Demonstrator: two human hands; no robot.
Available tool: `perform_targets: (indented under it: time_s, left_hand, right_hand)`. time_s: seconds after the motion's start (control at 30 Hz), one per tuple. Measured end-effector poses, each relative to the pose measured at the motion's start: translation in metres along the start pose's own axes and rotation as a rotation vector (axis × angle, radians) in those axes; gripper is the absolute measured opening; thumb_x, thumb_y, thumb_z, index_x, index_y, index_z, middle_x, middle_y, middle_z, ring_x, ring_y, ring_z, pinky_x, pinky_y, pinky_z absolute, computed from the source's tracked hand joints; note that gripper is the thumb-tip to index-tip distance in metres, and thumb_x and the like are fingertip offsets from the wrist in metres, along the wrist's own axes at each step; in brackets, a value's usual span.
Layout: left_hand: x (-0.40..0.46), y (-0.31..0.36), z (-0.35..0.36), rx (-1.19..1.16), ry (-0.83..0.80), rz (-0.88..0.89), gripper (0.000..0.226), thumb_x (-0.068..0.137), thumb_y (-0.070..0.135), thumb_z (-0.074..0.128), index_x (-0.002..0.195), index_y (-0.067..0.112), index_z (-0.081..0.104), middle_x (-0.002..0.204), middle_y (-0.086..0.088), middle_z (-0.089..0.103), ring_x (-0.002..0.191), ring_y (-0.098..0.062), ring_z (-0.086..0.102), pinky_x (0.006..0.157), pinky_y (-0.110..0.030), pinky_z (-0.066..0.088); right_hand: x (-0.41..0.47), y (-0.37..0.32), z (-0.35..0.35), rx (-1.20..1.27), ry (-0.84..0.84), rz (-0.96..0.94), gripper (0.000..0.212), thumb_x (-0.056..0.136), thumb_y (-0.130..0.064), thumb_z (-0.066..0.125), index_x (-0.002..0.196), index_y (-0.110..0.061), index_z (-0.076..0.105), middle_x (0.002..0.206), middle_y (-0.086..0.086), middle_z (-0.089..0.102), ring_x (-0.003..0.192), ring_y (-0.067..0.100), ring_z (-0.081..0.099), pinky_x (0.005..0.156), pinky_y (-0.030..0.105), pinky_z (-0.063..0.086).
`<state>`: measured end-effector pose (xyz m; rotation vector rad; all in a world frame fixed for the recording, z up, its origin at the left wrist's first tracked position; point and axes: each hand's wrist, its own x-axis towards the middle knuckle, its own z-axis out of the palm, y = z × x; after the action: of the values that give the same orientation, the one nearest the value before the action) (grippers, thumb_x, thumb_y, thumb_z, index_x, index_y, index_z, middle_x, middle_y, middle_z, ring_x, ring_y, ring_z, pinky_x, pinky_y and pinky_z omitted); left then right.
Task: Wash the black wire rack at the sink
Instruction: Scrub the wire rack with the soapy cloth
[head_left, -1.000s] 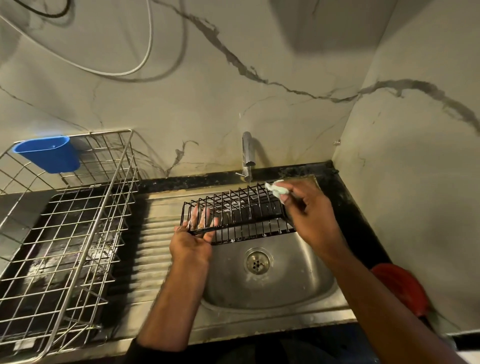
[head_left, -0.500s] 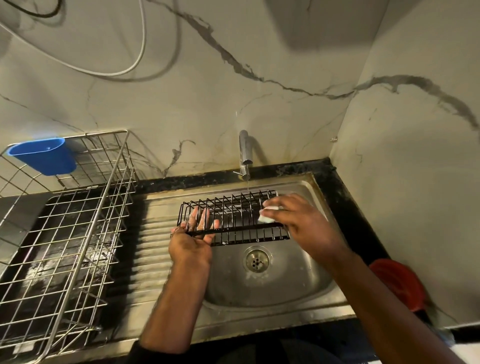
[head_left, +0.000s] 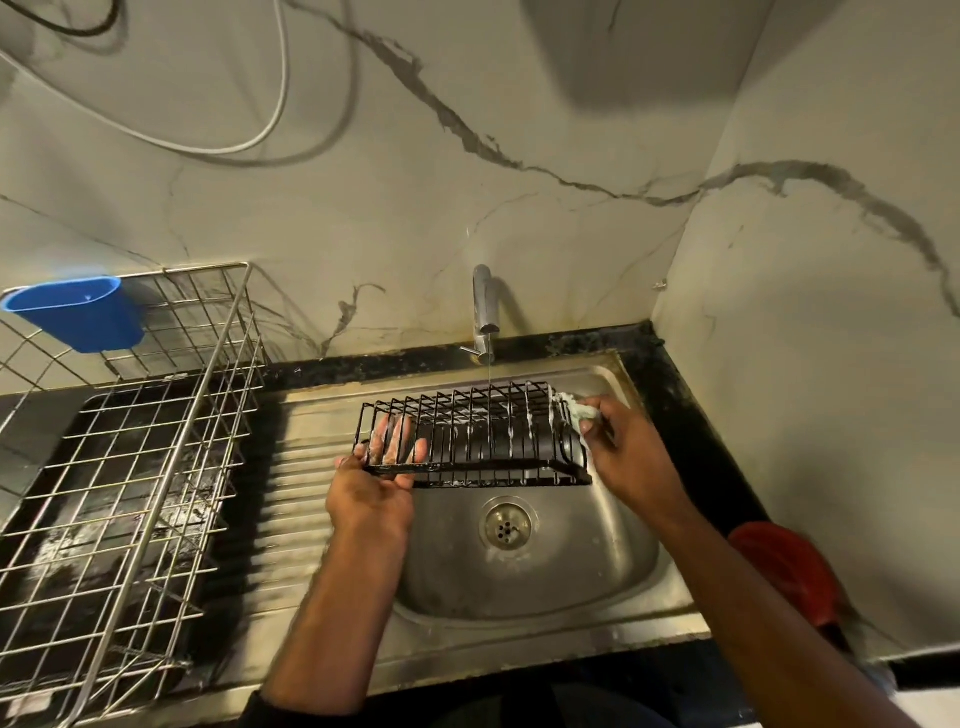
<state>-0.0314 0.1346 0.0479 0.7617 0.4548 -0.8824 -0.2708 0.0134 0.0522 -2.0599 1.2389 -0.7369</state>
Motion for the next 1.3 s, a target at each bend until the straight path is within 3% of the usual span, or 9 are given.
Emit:
perform_targets:
  time_s: [0.13,0.2,0.33,0.47,0.57,0.73,0.93,1.13,1.3]
  left_hand:
    - [0.002,0.003,0.0,-0.038,-0.02,-0.009,0.047,0.111,0.025,0.014,0.103,0.009,0.058,0.073,-0.008,0.077,0.06,-0.022,0.076,0.04,-0.036,0.056]
    - [0.002,0.001,0.002,-0.064,-0.037,0.0,0.05,0.112,0.025,0.015,0.109,0.003,0.06,0.076,-0.013,0.076,0.059,-0.024,0.075,0.04,-0.039,0.057]
    - [-0.013,-0.019,0.009,0.026,-0.138,-0.024,0.052,0.109,0.045,0.031,0.123,0.003,0.058,0.102,-0.02,0.076,0.086,-0.025,0.075,0.078,-0.038,0.062]
    - [-0.041,-0.054,0.016,0.213,-0.294,-0.125,0.065,0.103,0.059,0.033,0.121,0.004,0.064,0.108,-0.014,0.075,0.088,-0.022,0.072,0.088,-0.036,0.052]
    - [-0.056,-0.072,0.023,0.285,-0.331,-0.165,0.051,0.106,0.041,0.042,0.138,0.003,0.055,0.122,-0.014,0.073,0.099,-0.025,0.074,0.088,-0.04,0.057]
    - [-0.057,-0.071,0.023,0.254,-0.385,-0.169,0.028,0.105,0.019,0.047,0.13,0.007,0.052,0.125,-0.019,0.07,0.111,-0.034,0.07,0.083,-0.049,0.062]
    - [-0.052,-0.06,0.029,0.145,-0.402,-0.201,0.024,0.107,0.028,0.039,0.113,0.013,0.057,0.128,-0.013,0.068,0.114,-0.037,0.066,0.07,-0.062,0.06]
    - [-0.057,-0.047,0.035,0.09,-0.47,-0.165,0.046,0.095,0.034,0.05,0.136,0.012,0.048,0.138,-0.016,0.063,0.112,-0.049,0.066,0.071,-0.058,0.061]
    - [-0.061,-0.045,0.037,0.112,-0.446,-0.135,0.056,0.103,0.036,0.045,0.144,-0.002,0.04,0.135,-0.018,0.065,0.1,-0.042,0.073,0.071,-0.05,0.064]
  right_hand:
    - [-0.004,-0.01,-0.002,0.379,-0.103,0.131,0.016,0.102,-0.016,0.054,0.115,-0.019,0.063,0.102,-0.003,0.072,0.089,0.003,0.069,0.07,0.008,0.047]
    - [-0.002,-0.012,-0.001,0.527,-0.112,0.197,0.016,0.101,-0.016,0.056,0.113,-0.019,0.065,0.103,0.0,0.074,0.097,0.009,0.071,0.082,0.019,0.053]
    - [-0.001,-0.021,0.001,0.664,0.01,0.312,0.017,0.098,-0.016,0.06,0.112,-0.019,0.069,0.099,0.0,0.077,0.099,0.015,0.072,0.088,0.029,0.054]
    - [-0.006,-0.039,0.017,0.465,0.041,0.298,0.017,0.097,-0.021,0.063,0.113,-0.018,0.068,0.098,0.002,0.075,0.087,0.014,0.072,0.069,0.025,0.057]
    - [-0.014,-0.045,0.03,-0.029,0.061,0.182,0.029,0.096,-0.028,0.062,0.124,-0.018,0.064,0.108,0.004,0.072,0.097,0.02,0.069,0.08,0.031,0.054]
    - [-0.015,-0.048,0.011,-0.166,0.029,0.027,0.029,0.097,-0.03,0.061,0.126,-0.024,0.062,0.105,0.0,0.069,0.084,0.008,0.058,0.062,0.011,0.038]
    - [-0.005,-0.032,-0.002,-0.155,0.111,-0.221,0.026,0.089,-0.003,0.068,0.113,-0.011,0.073,0.105,0.002,0.061,0.091,0.013,0.062,0.081,0.003,0.04]
    - [-0.003,-0.035,-0.011,-0.047,0.227,-0.138,0.029,0.088,-0.002,0.071,0.114,-0.013,0.073,0.109,-0.002,0.069,0.092,0.001,0.063,0.079,-0.005,0.038]
    - [-0.009,-0.059,-0.005,0.104,0.117,-0.235,0.032,0.089,-0.005,0.068,0.118,-0.018,0.07,0.109,-0.013,0.06,0.103,-0.009,0.057,0.081,0.0,0.043]
